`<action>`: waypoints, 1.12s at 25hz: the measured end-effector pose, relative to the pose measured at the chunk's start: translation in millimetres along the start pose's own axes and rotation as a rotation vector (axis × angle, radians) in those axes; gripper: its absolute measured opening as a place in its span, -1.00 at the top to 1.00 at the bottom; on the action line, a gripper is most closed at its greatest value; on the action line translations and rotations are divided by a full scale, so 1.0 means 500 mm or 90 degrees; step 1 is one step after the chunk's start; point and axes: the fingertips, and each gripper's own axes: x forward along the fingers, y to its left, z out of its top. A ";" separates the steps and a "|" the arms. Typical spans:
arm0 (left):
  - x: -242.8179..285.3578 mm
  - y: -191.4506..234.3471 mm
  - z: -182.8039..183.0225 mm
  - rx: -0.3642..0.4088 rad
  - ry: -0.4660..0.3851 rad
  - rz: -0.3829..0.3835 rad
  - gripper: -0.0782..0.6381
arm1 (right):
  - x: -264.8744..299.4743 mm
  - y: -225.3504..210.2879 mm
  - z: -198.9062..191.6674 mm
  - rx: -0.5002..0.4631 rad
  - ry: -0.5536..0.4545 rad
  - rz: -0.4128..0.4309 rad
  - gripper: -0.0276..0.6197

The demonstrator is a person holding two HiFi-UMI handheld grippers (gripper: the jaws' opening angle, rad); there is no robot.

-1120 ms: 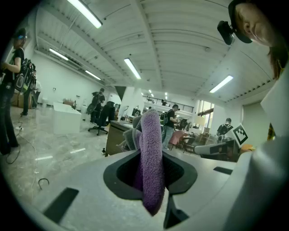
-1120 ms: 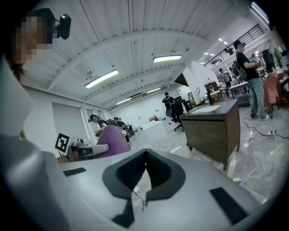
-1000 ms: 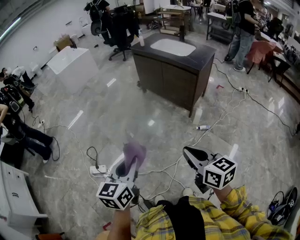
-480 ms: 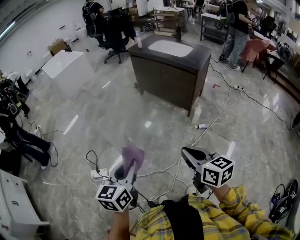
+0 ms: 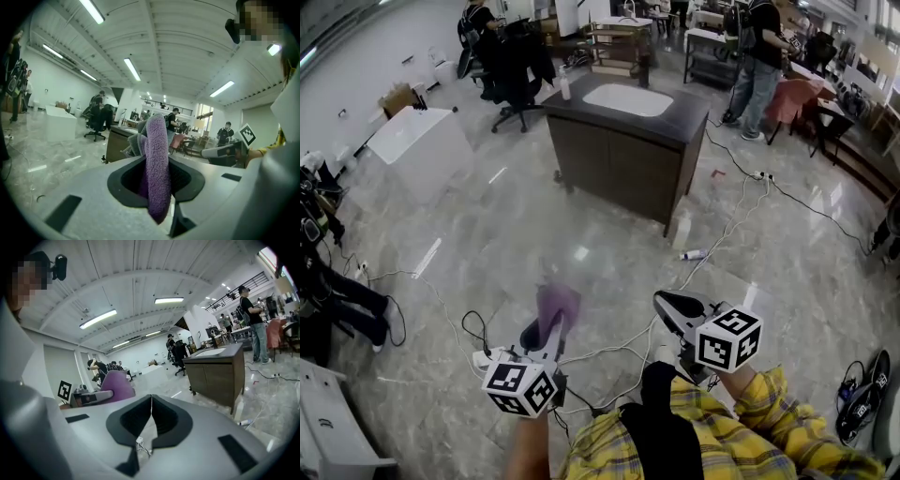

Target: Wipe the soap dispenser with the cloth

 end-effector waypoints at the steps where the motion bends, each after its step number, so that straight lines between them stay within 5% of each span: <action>1: 0.012 0.003 0.006 -0.001 -0.002 0.001 0.57 | 0.014 -0.012 0.008 0.003 -0.002 0.001 0.90; 8: 0.139 0.066 0.054 -0.005 -0.011 0.042 0.57 | 0.137 -0.118 0.072 0.013 0.003 0.034 0.90; 20: 0.518 0.072 0.153 0.001 -0.018 0.065 0.57 | 0.250 -0.445 0.233 -0.003 0.033 0.058 0.90; 28: 0.612 0.093 0.172 -0.015 -0.016 0.090 0.57 | 0.302 -0.551 0.292 0.009 0.029 0.068 0.90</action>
